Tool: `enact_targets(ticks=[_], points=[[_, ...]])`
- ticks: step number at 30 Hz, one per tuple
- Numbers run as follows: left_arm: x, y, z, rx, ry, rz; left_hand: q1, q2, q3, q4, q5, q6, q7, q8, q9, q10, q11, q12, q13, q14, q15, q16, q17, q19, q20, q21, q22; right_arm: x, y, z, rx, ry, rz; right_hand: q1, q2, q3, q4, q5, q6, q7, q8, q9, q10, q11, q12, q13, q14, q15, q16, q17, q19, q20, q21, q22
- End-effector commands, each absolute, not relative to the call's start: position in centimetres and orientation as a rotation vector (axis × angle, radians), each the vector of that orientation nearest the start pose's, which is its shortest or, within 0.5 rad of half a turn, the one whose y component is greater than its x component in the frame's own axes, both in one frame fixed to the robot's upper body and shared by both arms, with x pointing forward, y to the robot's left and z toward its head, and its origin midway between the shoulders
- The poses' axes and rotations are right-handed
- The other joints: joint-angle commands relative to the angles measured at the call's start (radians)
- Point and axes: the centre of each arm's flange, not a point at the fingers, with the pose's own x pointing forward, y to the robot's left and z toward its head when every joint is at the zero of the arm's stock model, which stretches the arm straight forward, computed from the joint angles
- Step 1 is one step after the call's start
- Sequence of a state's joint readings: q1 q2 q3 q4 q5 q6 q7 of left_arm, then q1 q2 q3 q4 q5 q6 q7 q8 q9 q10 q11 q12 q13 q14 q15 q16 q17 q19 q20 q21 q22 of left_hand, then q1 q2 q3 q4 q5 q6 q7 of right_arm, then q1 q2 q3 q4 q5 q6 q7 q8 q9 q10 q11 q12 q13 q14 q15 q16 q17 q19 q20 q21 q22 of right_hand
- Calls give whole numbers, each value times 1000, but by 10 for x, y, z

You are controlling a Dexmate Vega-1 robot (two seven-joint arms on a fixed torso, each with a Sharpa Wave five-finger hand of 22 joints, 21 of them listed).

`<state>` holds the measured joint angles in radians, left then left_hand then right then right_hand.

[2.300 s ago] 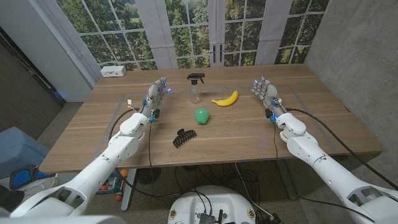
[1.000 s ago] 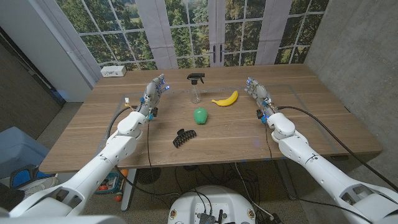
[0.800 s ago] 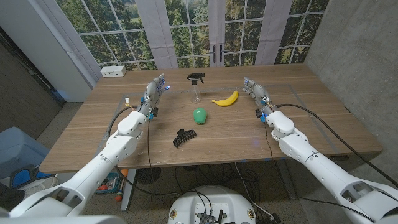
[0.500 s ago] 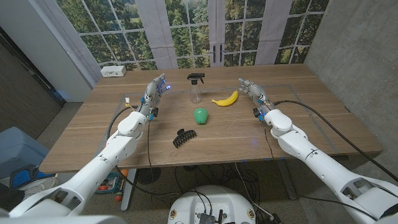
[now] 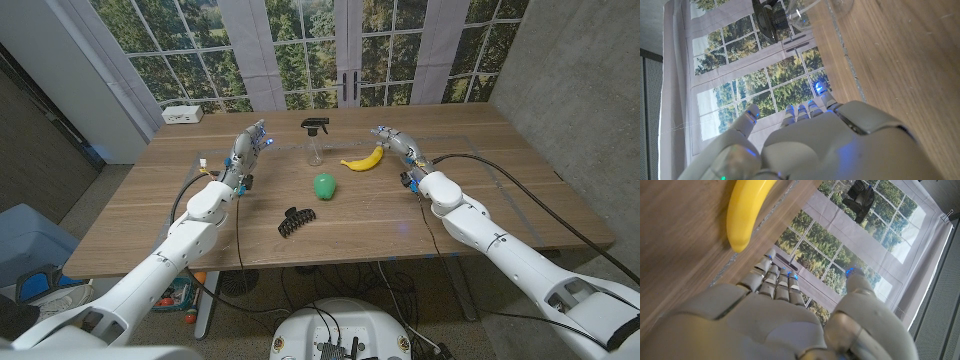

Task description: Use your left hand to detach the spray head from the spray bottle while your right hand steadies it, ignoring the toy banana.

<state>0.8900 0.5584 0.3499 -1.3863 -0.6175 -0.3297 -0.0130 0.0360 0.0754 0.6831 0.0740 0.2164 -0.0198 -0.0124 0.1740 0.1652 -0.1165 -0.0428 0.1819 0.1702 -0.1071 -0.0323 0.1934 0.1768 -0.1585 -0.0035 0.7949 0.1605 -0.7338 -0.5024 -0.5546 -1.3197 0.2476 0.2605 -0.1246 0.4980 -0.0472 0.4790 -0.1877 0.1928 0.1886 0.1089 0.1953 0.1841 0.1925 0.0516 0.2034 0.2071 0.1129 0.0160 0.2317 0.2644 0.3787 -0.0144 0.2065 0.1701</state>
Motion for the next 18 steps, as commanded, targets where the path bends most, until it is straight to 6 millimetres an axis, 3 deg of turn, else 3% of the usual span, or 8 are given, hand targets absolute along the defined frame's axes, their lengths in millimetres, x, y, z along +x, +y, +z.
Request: enact_targets(ticks=[1, 3, 6, 10, 18], points=[[627, 300, -18, 11, -667, -212, 5, 24, 3, -6, 9, -6, 0, 6, 5, -5, -7, 5, 3, 3, -2, 1, 3, 6, -2, -4, 6, 657, -189, -4, -441, -684, 228, 33, -28, -2, -6, 13, 0, 1, 8, 4, -2, -2, 0, 4, 10, -2, 0, -4, 23, 4, 7, 3], [627, 300, -18, 10, -669, -213, 5, 24, 3, -6, 9, -6, 0, 6, 5, -5, -7, 5, 3, 4, -2, 1, 3, 8, -2, -5, 6, 658, -186, -3, -444, -692, 225, 56, -45, -4, -3, 20, 14, 4, 15, 4, 8, -3, 4, 4, 21, -3, 1, -9, 42, -5, 10, 2], [627, 301, -18, 10, -671, -213, 5, 24, 3, -7, 9, -7, 1, 6, 5, -3, -5, 6, 3, 6, -2, 1, 3, 10, -1, -6, 6, 659, -181, -3, -459, -701, 214, 71, -58, -8, 3, 26, 30, 7, 20, 5, 26, 2, 11, 5, 37, 1, 3, -15, 54, 4, 10, 2], [626, 302, -18, 9, -673, -212, 4, 24, 3, -8, 9, -7, 1, 6, 5, -3, -5, 5, 3, 6, -2, 1, 3, 12, -1, -8, 6, 659, -173, -2, -495, -722, 187, 65, -76, -20, 12, 29, 41, 7, 22, 5, 39, 1, 15, 5, 45, -1, 4, -19, 49, 18, 5, 2], [625, 304, -18, 7, -677, -210, 4, 24, 2, -9, 9, -8, 2, 6, 5, -1, -5, 6, 3, 8, -2, 1, 3, 15, -1, -12, 6, 664, -162, -1, -517, -724, 210, 63, -86, -30, 17, 36, 46, 9, 22, 6, 40, 2, 14, 6, 35, -7, -3, -22, 36, 11, -2, 3]])
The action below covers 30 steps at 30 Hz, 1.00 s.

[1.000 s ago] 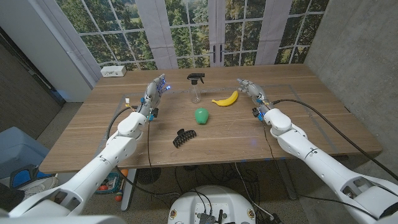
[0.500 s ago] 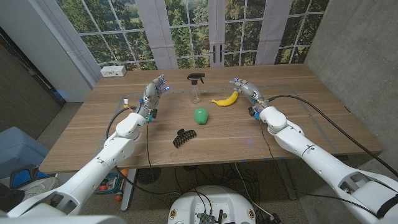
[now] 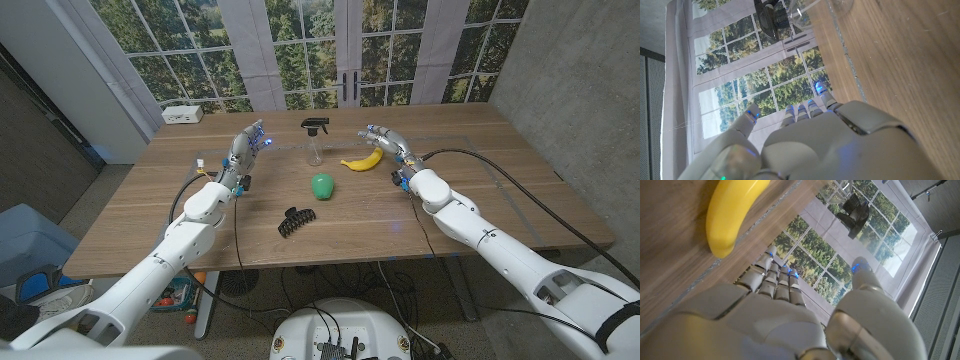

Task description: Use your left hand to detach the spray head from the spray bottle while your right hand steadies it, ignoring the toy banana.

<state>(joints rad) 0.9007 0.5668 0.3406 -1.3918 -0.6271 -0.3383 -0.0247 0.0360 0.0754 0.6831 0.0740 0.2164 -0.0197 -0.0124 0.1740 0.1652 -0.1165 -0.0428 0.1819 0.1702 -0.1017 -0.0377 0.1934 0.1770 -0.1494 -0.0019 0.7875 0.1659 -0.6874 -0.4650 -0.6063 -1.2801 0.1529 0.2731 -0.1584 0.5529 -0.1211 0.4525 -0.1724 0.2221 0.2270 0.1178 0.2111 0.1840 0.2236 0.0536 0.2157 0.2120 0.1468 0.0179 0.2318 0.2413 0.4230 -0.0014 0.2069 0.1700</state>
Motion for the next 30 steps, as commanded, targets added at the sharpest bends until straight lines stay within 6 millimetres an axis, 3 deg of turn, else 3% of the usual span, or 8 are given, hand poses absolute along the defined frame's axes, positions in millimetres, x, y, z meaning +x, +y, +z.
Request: enact_targets(ticks=[1, 22, 30], points=[[624, 304, -19, 7, -677, -209, 4, 24, 2, -9, 9, -8, 2, 6, 5, -1, -5, 6, 3, 3, 4, 1, 3, 6, -3, -5, 1, 664, -161, -1, -523, -726, 209, 12, -12, -3, 1, 9, 7, -2, 6, 6, 9, -2, 1, 1, 0, -10, -4, 0, -6, -3, -2, 3], [616, 304, -22, 2, -688, -201, 2, 23, 0, -13, 10, -10, 3, 6, 5, -1, -4, 5, 2, 4, 4, 0, 3, 14, 4, -15, 1, 677, -139, 0, -574, -708, 257, 53, -13, 0, -2, 31, 6, -7, 2, 7, 7, -8, -2, 3, 1, -14, -8, -8, -5, -8, -6, 3], [614, 304, -22, 0, -692, -201, 1, 23, 0, -14, 10, -10, 2, 6, 5, -1, -6, 4, 2, 5, 3, 0, 3, 17, 4, -20, 1, 681, -128, 0, -610, -716, 266, 61, -16, -4, 1, 40, 5, -14, 1, 7, 4, -13, -3, 5, -2, -11, -10, -9, -16, 6, -10, 5]])
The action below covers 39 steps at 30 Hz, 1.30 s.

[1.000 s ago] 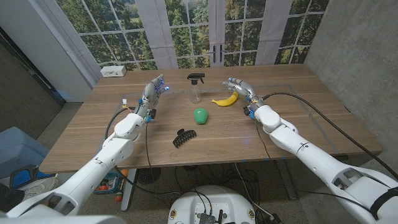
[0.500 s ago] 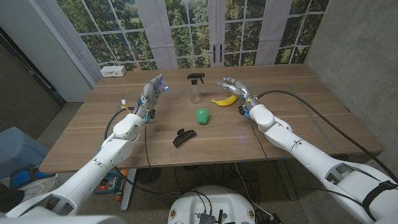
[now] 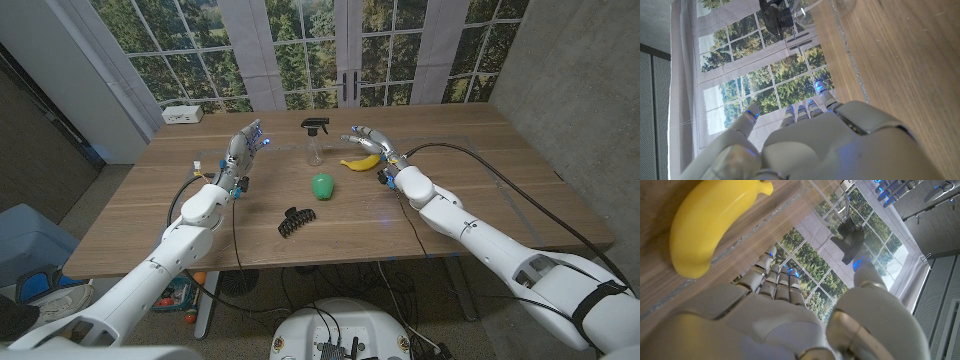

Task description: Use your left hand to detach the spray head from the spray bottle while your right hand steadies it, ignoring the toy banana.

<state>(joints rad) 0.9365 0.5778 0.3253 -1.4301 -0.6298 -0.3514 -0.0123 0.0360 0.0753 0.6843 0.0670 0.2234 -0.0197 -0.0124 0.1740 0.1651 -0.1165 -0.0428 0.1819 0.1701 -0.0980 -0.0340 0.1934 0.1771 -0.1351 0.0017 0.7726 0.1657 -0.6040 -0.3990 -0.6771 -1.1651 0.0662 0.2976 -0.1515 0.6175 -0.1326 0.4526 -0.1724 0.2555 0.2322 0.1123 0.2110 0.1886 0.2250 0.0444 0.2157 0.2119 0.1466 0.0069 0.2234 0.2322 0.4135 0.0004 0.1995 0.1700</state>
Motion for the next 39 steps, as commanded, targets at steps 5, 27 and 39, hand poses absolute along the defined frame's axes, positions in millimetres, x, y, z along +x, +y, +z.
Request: enact_targets(ticks=[5, 27, 39], points=[[613, 304, -22, 0, -695, -200, 0, 23, -2, -8, 3, -11, 2, 6, 5, -2, -6, 4, 2, 1, 1, -1, 3, 3, 1, -8, 1, 684, -122, 0, -627, -714, 276, -2, -3, -7, 4, 11, 3, -13, 1, 3, 6, -5, -2, 6, 8, -3, 4, 1, -3, 4, -1, 6], [609, 305, -23, -3, -706, -201, -2, 23, -4, -11, 3, -12, 1, 6, 5, -1, -6, 4, 3, 1, 0, -2, 3, 8, 2, -21, 2, 693, -98, -1, -679, -716, 328, 17, -6, -15, 5, 33, 11, -15, 3, 3, 14, -11, 2, 11, 13, -21, 8, 5, 9, -13, 4, 8], [608, 305, -24, -5, -708, -203, -2, 22, -5, -14, 3, -13, 0, 6, 5, -1, -10, 4, 3, 1, 0, -2, 2, 11, 1, -29, 2, 699, -85, 2, -714, -729, 347, 27, -11, -19, 5, 44, 16, -18, 4, 4, 17, -16, 3, 13, 14, -24, 9, 6, 11, -15, 5, 8]])
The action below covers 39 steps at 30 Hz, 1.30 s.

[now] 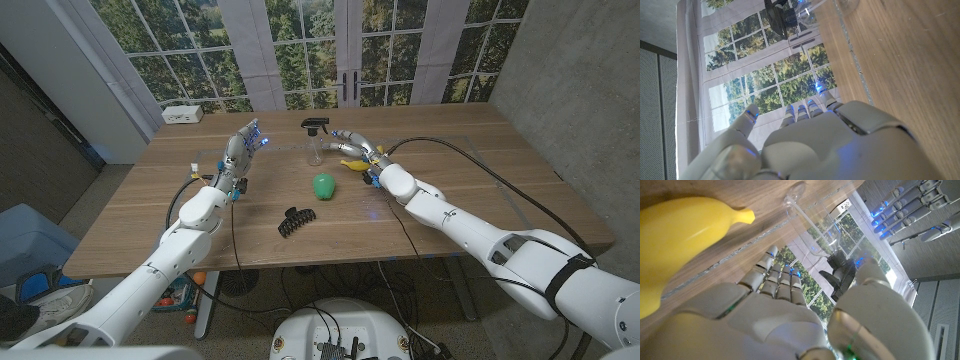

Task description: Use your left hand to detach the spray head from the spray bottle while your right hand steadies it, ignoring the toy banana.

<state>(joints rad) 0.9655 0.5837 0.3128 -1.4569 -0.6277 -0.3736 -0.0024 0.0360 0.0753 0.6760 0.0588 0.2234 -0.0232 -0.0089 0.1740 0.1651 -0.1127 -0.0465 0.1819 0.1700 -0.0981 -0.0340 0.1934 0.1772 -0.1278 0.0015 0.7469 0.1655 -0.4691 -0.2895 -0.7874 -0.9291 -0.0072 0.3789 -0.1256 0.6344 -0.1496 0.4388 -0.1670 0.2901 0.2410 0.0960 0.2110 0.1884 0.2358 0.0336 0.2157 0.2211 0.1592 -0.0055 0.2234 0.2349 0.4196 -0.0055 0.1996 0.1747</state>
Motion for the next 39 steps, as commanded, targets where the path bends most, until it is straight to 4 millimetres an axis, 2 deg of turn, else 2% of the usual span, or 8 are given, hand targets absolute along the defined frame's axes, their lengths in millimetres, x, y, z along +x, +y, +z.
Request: enact_targets(ticks=[1, 23, 39], points=[[608, 305, -24, -5, -707, -203, -2, 22, 3, -6, 3, -10, -2, 6, 5, -4, -6, 4, 3, 1, 1, -3, 2, 5, 1, -3, 2, 699, -84, 2, -718, -727, 348, 11, 5, -6, -1, 11, 7, -2, 4, 4, 7, -4, 4, 4, 2, -11, 9, 4, 5, -9, 5, 3], [609, 311, -26, -14, -706, -196, -4, 22, 2, -8, 3, -11, -4, 6, 5, -5, -6, 4, 3, 1, -1, -3, 2, 9, 1, -14, 2, 718, -61, 9, -763, -699, 353, 23, -5, -13, 2, 40, 16, -4, 8, 6, 4, -9, 1, 9, -1, -14, 9, 10, 3, -9, 3, 4], [605, 319, -30, -19, -700, -181, -5, 23, 0, -10, 4, -13, -6, 5, 5, -7, -8, 3, 3, 1, -2, -4, 2, 14, 2, -23, 2, 729, -40, 12, -807, -585, 349, 19, -12, -26, 8, 60, -2, -8, 2, 7, -8, -12, -4, 13, -4, -11, 10, 16, -7, 4, 0, 4]])
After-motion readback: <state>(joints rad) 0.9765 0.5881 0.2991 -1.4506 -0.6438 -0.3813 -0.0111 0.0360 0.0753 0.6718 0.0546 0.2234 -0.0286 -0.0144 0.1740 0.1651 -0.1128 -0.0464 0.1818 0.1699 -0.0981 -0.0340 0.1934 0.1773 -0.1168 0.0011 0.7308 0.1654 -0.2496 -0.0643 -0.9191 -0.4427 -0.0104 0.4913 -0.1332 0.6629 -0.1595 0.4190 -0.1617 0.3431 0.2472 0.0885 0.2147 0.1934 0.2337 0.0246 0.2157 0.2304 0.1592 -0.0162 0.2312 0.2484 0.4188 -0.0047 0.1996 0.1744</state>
